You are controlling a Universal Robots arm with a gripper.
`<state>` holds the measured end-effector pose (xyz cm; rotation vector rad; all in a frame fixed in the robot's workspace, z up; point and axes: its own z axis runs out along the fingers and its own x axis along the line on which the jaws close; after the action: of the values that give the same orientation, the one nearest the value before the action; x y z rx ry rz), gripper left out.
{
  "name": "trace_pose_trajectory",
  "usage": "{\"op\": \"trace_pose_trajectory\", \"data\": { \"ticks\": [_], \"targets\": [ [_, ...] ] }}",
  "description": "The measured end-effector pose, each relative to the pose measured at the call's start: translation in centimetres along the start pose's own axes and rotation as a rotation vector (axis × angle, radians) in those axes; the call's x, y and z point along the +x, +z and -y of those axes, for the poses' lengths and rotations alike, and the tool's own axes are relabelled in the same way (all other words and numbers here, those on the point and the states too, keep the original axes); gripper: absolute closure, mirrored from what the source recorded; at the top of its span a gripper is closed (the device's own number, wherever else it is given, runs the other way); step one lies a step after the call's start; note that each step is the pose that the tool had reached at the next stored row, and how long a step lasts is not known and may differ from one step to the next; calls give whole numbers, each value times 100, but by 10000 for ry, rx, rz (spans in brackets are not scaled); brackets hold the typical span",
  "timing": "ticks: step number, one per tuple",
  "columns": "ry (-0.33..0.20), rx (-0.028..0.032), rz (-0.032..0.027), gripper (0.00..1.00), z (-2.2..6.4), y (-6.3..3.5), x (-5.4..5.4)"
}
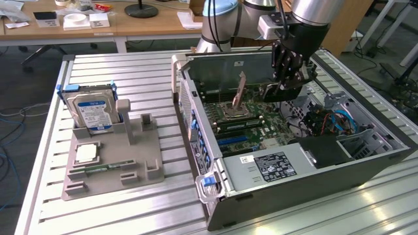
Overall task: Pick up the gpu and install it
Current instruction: 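Insert the gpu into the slot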
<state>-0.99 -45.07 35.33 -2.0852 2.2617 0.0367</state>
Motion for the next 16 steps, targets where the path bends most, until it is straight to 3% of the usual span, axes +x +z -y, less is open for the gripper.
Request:
{"op": "trace_pose_trajectory", "data": {
  "ticks": [5,16],
  "targets": [
    [-2,0,-2,73,-82,28,9],
    [-3,1,0,73,-133,164,65]
  ]
}}
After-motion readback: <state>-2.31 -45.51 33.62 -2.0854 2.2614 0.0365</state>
